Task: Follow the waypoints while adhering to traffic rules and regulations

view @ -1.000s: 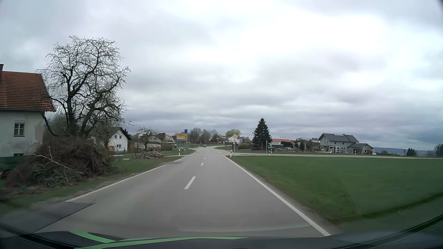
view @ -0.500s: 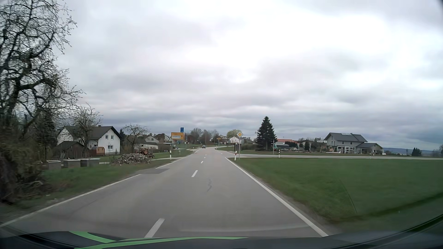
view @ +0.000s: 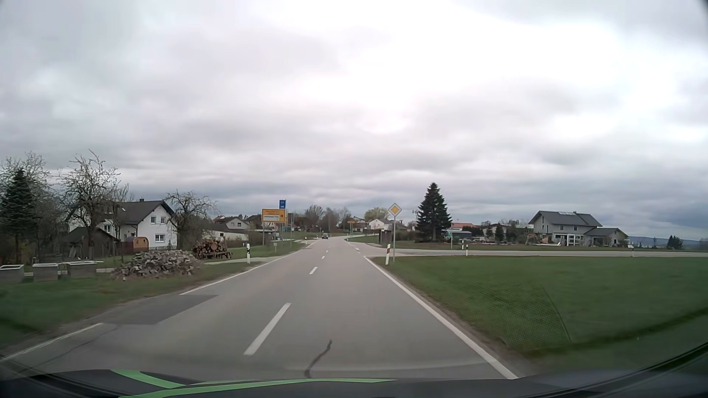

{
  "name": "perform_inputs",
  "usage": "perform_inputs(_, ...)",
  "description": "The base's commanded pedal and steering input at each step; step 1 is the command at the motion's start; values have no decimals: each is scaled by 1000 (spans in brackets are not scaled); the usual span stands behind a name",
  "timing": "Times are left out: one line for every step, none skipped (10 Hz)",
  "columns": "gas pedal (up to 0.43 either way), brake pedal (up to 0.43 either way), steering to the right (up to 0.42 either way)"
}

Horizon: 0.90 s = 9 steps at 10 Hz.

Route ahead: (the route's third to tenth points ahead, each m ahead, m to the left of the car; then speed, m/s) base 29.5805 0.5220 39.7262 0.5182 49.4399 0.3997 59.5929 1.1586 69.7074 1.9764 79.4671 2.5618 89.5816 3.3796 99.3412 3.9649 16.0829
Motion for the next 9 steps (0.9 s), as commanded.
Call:
perform_inputs(59,0,-3)
perform_inputs(67,0,-3)
perform_inputs(67,0,-3)
perform_inputs(87,0,-5)
perform_inputs(87,0,-6)
perform_inputs(87,0,-5)
perform_inputs(98,0,-6)
perform_inputs(98,0,-6)
perform_inputs(98,0,-6)
